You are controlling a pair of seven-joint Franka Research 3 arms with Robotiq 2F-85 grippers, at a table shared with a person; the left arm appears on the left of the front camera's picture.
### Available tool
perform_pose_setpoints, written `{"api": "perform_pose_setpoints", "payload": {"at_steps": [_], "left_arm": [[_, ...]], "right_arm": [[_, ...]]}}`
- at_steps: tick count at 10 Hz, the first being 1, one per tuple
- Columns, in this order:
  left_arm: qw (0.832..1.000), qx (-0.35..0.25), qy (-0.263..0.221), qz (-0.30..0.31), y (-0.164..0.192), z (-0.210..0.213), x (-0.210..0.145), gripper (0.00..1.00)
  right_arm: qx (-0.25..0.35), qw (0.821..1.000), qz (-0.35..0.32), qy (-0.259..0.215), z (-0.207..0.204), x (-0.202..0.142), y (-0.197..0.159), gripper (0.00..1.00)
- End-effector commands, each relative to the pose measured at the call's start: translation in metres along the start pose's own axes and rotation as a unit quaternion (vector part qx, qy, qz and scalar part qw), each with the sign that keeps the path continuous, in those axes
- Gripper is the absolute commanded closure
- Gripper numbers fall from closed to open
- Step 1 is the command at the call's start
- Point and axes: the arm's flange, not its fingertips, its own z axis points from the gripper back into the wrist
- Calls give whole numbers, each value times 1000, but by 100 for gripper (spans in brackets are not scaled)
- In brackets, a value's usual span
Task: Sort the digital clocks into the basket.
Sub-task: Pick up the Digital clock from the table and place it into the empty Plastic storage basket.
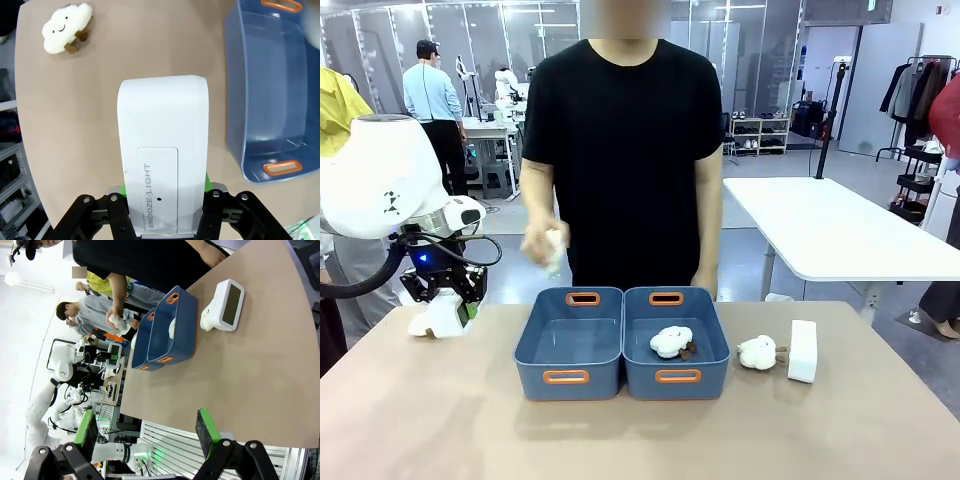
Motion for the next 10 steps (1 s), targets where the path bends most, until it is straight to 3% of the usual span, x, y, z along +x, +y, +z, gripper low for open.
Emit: {"api": "perform_pose_setpoints", "payload": {"at_steps": [1, 10], "left_arm": [[1000, -2, -5, -6, 0, 2, 5, 67], [1000, -2, -5, -6, 0, 2, 5, 67]], "right_arm": [[5, 1000, 5, -2, 0, -1, 2, 0], [5, 1000, 5, -2, 0, -1, 2, 0]]}}
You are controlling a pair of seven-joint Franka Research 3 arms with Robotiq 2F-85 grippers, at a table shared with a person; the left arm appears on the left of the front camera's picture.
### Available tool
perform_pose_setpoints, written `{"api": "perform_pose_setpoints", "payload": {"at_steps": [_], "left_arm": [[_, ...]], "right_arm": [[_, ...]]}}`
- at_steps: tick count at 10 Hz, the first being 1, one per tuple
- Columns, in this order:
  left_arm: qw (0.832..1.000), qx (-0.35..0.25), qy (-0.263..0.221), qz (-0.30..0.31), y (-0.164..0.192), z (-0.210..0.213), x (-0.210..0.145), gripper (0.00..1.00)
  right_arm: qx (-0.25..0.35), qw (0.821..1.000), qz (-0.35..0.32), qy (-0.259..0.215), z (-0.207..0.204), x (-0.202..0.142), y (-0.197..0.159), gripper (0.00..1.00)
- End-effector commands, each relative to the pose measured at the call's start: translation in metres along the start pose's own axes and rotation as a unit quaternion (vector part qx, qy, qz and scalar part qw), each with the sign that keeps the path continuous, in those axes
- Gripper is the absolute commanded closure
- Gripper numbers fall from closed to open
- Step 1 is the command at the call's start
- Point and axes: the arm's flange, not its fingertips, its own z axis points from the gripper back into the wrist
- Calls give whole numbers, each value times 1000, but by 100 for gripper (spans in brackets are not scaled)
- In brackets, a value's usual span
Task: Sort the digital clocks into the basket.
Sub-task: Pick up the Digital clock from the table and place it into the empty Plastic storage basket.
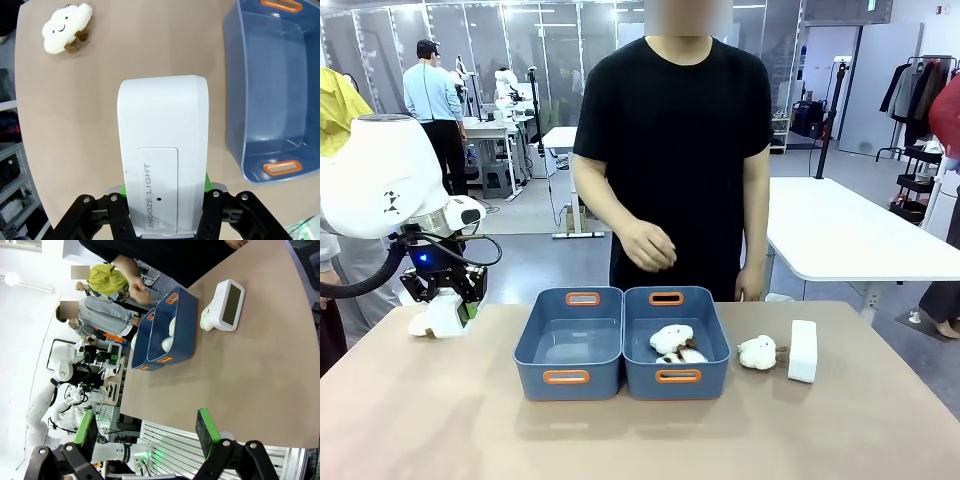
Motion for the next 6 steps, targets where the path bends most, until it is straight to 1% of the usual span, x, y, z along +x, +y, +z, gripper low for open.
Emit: {"api": "perform_pose_setpoints", "payload": {"at_steps": [1, 2, 3, 4, 5, 6], "left_arm": [[1000, -2, -5, -6, 0, 2, 5, 67], [1000, -2, -5, -6, 0, 2, 5, 67], [1000, 0, 0, 0, 0, 0, 0, 49], [999, 30, 11, -4, -46, 5, 5, 49], [999, 31, 33, 0, -82, -3, 9, 49], [998, 15, 55, 13, -108, -8, 12, 49]], "right_arm": [[5, 1000, 5, -2, 0, -1, 2, 0], [5, 1000, 5, -2, 0, -1, 2, 0], [5, 1000, 5, -2, 0, -1, 2, 0], [5, 1000, 5, -2, 0, -1, 2, 0], [5, 1000, 5, -2, 0, -1, 2, 0], [5, 1000, 5, -2, 0, -1, 2, 0]]}}
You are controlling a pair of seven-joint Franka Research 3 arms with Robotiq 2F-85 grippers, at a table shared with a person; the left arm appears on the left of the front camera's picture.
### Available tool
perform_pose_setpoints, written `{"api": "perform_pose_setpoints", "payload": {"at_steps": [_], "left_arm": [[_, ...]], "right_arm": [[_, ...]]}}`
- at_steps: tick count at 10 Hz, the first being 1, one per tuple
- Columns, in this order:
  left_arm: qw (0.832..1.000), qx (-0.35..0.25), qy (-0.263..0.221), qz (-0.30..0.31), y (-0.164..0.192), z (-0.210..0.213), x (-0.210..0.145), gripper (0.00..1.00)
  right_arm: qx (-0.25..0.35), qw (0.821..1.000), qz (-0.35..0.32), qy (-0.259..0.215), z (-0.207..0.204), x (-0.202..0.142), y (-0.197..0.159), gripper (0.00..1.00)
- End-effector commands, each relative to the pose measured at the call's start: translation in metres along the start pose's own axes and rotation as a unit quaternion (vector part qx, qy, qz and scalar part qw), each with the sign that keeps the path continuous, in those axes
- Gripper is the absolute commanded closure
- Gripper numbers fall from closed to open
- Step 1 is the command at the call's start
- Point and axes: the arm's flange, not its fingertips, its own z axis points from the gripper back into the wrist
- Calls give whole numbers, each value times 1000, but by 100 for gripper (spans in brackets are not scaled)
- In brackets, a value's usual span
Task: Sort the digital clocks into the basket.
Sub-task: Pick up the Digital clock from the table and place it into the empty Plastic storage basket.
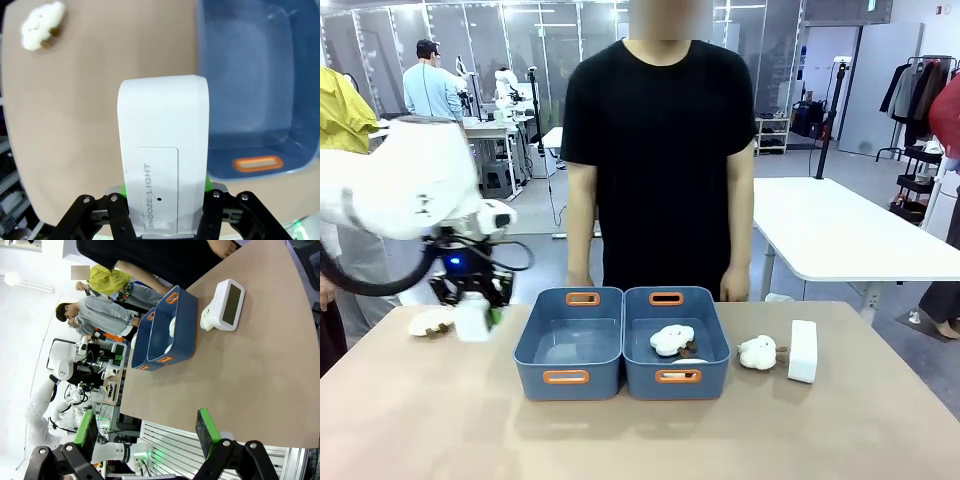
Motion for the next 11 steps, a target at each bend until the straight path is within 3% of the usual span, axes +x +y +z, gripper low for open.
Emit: {"api": "perform_pose_setpoints", "payload": {"at_steps": [1, 3, 5, 11], "left_arm": [[999, 11, 25, 19, -48, 4, 13, 49], [1000, 28, 13, 3, -91, 4, 23, 49], [999, 30, 17, -7, -118, -26, 53, 49], [999, 17, 27, 15, -116, -98, 61, 49]], "right_arm": [[5, 1000, 5, -2, 1, -1, 1, 0], [5, 1000, 5, -2, 1, -1, 1, 0], [5, 1000, 5, -2, 1, -1, 1, 0], [5, 1000, 5, -2, 1, -1, 1, 0]]}}
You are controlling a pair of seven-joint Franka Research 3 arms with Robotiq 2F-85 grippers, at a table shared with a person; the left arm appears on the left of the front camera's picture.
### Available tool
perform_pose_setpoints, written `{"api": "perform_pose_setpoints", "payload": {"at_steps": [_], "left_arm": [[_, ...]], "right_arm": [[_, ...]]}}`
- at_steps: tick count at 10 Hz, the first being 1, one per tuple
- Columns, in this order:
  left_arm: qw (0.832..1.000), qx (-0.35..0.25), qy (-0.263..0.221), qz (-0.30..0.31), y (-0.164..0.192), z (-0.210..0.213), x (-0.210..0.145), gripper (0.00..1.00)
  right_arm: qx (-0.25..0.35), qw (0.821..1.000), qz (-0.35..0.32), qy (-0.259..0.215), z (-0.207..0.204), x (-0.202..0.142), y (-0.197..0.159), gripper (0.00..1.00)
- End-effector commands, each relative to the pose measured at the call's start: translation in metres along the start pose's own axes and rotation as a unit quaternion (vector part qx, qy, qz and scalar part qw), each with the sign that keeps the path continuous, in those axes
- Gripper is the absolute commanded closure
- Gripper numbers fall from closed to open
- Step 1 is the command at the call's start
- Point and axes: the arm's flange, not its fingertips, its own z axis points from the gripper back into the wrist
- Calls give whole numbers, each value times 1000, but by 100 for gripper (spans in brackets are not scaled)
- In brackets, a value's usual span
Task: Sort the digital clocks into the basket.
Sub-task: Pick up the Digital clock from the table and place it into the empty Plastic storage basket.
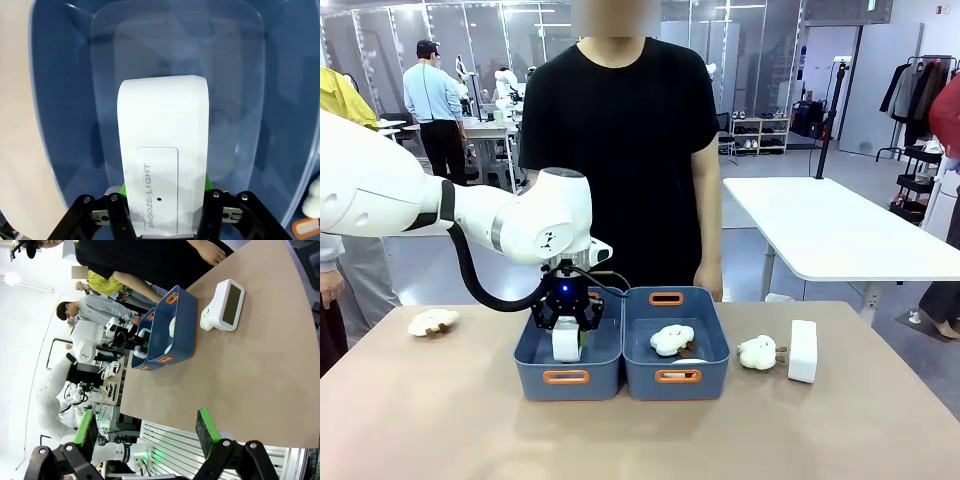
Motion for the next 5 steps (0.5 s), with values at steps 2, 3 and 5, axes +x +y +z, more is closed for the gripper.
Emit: {"api": "perform_pose_setpoints", "payload": {"at_steps": [2, 3, 5], "left_arm": [[1000, -5, 2, 10, 1, -13, 1, 35], [1000, -8, 1, 8, 2, -12, 2, 21], [1000, -12, -4, 7, 4, 0, -3, 0]], "right_arm": [[6, 1000, 5, -2, 1, -1, 1, 0], [6, 1000, 5, -2, 1, -1, 1, 0], [6, 1000, 5, -2, 1, -1, 1, 0]]}}
